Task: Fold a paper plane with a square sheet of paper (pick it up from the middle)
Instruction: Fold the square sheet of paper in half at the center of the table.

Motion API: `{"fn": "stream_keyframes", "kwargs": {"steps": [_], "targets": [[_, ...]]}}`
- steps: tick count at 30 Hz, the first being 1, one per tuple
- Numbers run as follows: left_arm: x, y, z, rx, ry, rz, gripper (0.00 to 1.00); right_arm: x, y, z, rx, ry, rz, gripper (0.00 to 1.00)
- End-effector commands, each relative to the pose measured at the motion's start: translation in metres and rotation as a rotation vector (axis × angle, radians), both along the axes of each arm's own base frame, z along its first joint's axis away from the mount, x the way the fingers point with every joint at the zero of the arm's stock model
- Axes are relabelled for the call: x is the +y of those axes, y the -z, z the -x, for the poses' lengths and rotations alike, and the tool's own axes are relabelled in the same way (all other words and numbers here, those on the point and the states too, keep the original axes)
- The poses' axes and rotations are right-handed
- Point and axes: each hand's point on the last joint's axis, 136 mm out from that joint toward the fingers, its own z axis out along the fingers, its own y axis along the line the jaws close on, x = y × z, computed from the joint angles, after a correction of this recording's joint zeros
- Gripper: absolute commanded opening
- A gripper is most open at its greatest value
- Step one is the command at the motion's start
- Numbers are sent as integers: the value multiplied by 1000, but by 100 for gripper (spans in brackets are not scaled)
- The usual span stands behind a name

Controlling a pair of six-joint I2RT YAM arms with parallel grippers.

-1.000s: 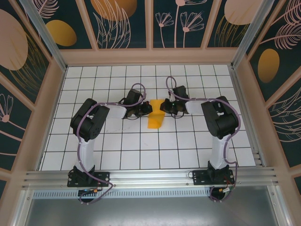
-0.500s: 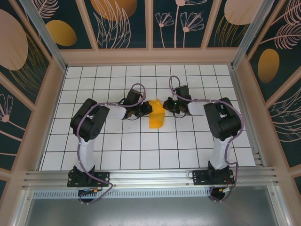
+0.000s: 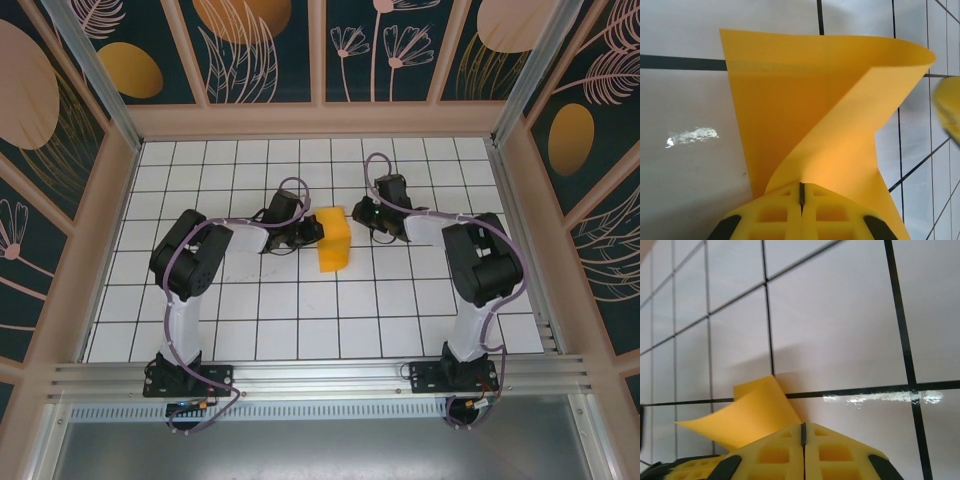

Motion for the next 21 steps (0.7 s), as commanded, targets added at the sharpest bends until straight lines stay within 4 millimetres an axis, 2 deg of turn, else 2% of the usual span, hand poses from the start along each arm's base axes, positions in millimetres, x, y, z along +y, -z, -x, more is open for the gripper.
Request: {"fn": "stream_keyframes", "kwargs": {"steps": [1,5,9,12,18,21], "targets": [[69,109,56,264,-77,-337,2,18,-26,2,-76,-93,-39,7],[70,109,56,264,-78,-336,2,52,-7,13,-3,-232,-97,7],[70,111,58,270,-77,-338,2,59,13,10,45,-254,-127,6],[71,111,58,272,-79,-341,2,54,25,3,64,-236,-124,6],[73,116,63,285,-80,-346,2,19,53,-17,86,-126,-48,6],[74,117,65,290,-77,-347,1,3,59,-28,72,-77,-11,6]]}}
